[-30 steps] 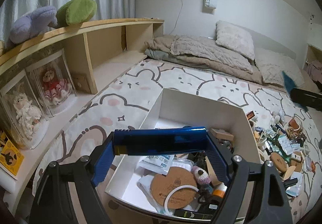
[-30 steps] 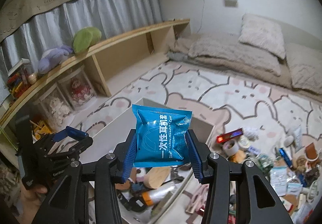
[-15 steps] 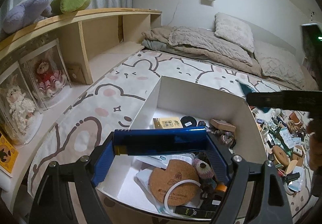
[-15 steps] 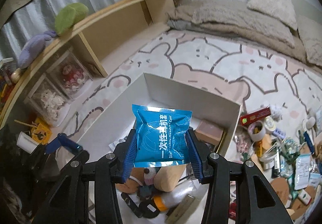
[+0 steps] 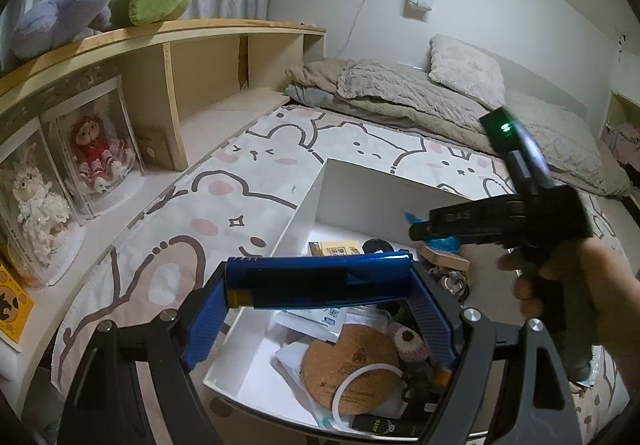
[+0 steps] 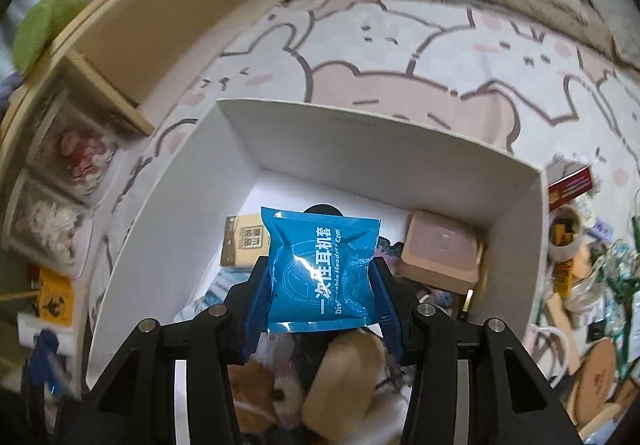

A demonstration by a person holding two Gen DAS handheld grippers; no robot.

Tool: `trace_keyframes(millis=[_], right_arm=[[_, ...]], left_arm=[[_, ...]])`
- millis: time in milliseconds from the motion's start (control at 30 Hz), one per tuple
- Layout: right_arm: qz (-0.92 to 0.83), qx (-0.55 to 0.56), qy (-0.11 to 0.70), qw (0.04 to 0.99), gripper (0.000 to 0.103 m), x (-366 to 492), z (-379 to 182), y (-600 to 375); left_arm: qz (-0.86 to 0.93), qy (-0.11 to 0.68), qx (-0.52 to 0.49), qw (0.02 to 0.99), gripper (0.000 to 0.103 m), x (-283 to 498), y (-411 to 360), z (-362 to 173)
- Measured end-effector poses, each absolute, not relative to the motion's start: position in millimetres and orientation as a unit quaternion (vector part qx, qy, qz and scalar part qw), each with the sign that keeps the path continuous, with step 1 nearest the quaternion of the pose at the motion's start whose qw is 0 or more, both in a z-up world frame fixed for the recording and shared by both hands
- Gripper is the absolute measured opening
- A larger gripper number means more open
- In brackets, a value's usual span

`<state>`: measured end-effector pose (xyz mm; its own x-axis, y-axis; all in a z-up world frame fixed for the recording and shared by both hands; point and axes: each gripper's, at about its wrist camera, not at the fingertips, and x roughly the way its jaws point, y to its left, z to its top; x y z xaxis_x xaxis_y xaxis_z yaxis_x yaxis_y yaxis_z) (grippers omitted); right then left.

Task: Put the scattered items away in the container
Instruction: 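Lower the blue packet into the shoe box and open the right tool, then move the left tool holding the blue lighter over the shoe box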

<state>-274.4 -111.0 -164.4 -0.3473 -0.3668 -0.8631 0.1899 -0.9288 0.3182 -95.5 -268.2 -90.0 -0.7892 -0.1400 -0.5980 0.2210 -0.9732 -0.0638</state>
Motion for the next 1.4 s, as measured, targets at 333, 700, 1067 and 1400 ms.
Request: trace_keyframes(millis=[333,700,1067,1400], right_arm=[[-0.815,0.546,-0.141,0.136,0.087,-304,-184,-109],[-0.820,0.528,-0.137,0.173,0.103,-288,-159,-107],[-0.818,0.522,-0.087,0.225,0.103,-225,-147,-118],[-0.835,0.481,-0.096,0.248,0.103,-179,-115,-98]], left_arm=[[-0.943,0.079,0.306,0.105,0.084,-94,-287,-92],[-0.938,0.078,0.322,0.106,0.084,-98,-289,-102],[-0.923,0.083,0.365,0.093,0.084,-104,-287,-119],[-0.918,0.079,0.377,0.093,0.084,-106,-286,-125]])
